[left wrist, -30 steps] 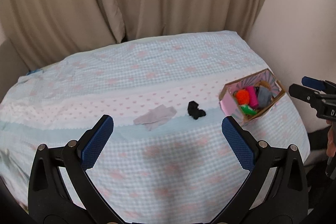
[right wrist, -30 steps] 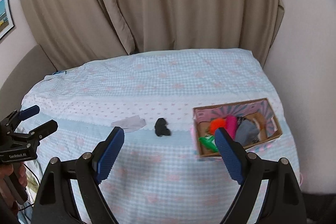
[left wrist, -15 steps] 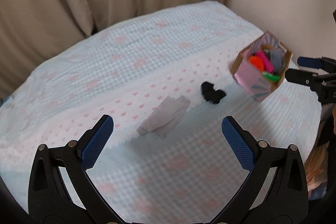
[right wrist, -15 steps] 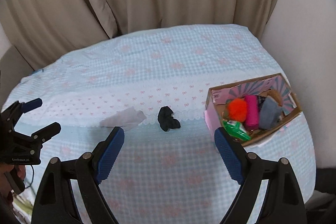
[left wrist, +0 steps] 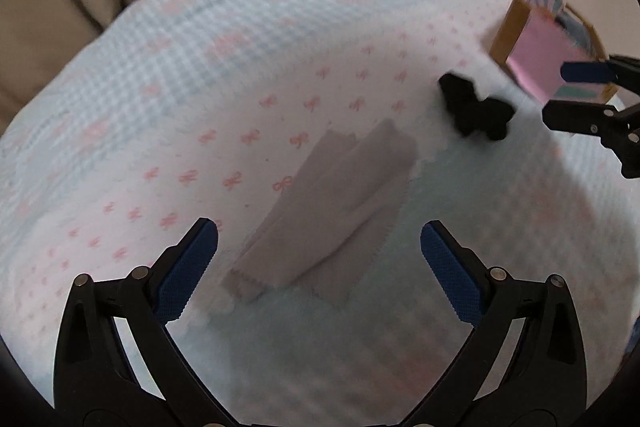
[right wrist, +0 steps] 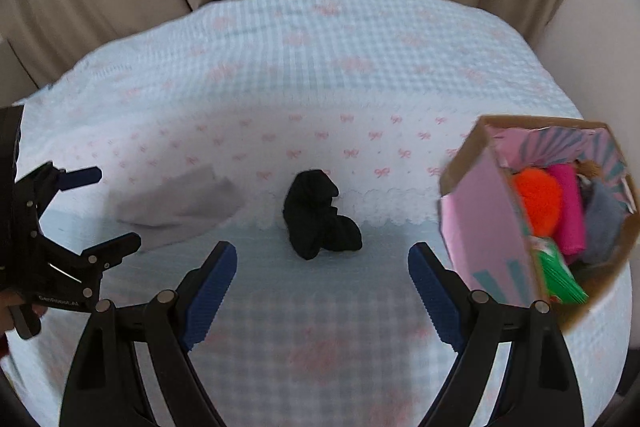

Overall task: Organize soft objects
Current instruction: 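Grasp the grey cloth with the left tool while the right grasps the black plush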

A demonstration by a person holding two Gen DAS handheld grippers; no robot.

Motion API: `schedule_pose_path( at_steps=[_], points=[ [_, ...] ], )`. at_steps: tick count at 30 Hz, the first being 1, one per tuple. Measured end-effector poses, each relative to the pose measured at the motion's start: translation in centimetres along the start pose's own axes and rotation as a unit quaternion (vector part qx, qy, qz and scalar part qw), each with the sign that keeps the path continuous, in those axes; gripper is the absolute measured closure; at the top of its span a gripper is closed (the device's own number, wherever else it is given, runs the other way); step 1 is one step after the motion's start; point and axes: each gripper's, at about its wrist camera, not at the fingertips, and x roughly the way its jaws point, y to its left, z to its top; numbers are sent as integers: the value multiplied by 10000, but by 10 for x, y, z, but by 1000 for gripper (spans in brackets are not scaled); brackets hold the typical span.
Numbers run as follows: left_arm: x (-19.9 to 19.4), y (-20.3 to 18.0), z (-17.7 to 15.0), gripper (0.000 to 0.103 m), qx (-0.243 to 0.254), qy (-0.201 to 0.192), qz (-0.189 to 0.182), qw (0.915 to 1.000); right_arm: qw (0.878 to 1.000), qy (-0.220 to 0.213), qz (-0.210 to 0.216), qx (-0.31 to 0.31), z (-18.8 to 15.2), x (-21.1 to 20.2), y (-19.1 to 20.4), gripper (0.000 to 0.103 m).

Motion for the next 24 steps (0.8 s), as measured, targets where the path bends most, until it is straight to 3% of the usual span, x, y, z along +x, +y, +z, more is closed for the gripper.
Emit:
schedule_pose_path(
  at_steps=[5,11,17,20,21,24],
  points=[
    [36,-8,-3,7,507,125,38,9986,9998,76,36,-176,1,39,-2,21],
    [49,-5,3,7,625,155,-265,9976,9986,261,151,-425,2,76,2,28],
    [55,-8,10,8,739,309,-295,9964,9973,400,329,-520,3,92,6,47],
    [51,-10,13,29,821,329,-331,9955,9972,359,357,-548,5,89,8,64],
    [49,-11,13,39,871,329,-327,9951,9972,351,355,-554,6,89,10,71],
    [44,-15,12,71,997,326,-357,9938,9972,315,355,-582,7,87,14,79]
  ],
)
